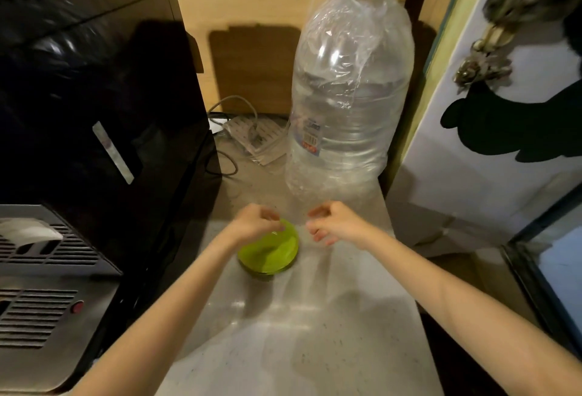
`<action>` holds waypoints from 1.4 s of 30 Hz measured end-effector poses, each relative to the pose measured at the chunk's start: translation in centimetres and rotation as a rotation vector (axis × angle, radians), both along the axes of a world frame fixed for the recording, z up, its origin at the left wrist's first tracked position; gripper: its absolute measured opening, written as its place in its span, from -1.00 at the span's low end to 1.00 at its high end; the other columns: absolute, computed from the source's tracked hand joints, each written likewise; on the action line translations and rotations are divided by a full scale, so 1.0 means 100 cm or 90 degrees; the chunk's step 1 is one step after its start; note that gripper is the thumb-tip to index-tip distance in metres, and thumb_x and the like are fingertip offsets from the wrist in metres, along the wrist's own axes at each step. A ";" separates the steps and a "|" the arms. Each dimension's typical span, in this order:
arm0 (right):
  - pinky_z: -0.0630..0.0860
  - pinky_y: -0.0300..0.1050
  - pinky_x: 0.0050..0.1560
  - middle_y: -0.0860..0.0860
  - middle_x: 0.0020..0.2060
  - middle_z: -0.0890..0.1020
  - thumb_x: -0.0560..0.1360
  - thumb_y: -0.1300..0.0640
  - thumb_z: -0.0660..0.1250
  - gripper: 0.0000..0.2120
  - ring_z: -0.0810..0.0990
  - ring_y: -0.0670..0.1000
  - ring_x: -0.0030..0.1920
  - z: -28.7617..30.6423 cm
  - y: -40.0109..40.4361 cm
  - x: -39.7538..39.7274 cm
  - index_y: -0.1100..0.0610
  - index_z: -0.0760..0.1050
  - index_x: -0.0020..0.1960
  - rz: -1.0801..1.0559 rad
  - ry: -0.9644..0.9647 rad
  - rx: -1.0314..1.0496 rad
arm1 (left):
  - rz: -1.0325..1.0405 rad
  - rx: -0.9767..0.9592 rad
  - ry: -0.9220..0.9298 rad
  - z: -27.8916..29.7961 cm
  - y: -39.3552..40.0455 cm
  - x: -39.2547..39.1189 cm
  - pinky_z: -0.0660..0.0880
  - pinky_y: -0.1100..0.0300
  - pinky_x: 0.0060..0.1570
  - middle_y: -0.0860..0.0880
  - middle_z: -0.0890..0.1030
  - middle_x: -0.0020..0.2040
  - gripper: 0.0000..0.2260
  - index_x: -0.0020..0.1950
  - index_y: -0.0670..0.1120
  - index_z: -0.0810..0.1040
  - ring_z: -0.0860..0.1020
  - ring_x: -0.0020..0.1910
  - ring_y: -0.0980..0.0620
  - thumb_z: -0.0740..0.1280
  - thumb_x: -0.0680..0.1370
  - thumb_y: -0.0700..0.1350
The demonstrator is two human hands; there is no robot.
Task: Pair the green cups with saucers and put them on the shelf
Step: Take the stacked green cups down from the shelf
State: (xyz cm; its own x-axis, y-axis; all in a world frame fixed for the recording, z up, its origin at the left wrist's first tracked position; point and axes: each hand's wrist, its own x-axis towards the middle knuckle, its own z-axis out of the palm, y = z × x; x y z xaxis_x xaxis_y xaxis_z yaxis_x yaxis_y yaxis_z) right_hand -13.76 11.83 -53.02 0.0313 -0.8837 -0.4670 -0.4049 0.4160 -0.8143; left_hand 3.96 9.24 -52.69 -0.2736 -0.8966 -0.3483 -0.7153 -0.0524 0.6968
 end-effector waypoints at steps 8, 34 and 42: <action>0.58 0.03 -0.10 0.16 -0.06 0.58 0.53 0.09 0.25 -0.61 0.61 0.11 -0.19 0.092 -0.006 -0.026 0.25 0.35 0.28 0.084 -0.019 -0.016 | -0.074 0.009 0.100 0.113 -0.021 -0.042 0.43 0.22 -0.20 -0.02 0.64 -0.12 -0.92 -0.18 -0.01 0.57 0.62 -0.21 0.06 0.34 0.46 -0.02; 0.63 -0.09 -0.08 0.10 -0.05 0.66 0.51 0.05 0.27 -0.74 0.69 0.05 -0.07 0.412 -0.003 -0.093 0.11 0.49 0.15 0.098 0.123 -0.521 | -0.192 -0.430 0.329 0.423 -0.025 -0.079 0.57 0.21 -0.04 -0.05 0.67 0.03 -0.79 0.04 -0.06 0.60 0.64 0.00 0.05 0.32 0.46 -0.03; 0.63 -0.15 -0.10 0.10 -0.03 0.68 0.51 0.08 0.28 -0.79 0.68 0.02 -0.05 0.494 -0.011 -0.111 0.07 0.48 0.13 0.032 0.099 -0.736 | -0.213 -0.563 0.402 0.495 -0.030 -0.095 0.50 0.19 0.06 -0.07 0.60 0.11 -0.64 0.19 -0.08 0.50 0.57 0.08 0.05 0.37 0.41 -0.08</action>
State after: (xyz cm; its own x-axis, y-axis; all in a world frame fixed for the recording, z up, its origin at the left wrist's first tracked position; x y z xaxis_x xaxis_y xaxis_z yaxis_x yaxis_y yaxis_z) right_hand -24.90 10.73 -3.66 0.0911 -0.7847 0.6131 -0.5289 -0.5598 -0.6379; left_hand -5.52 6.28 -3.23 -0.4478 -0.6081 0.6555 -0.1085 0.7646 0.6353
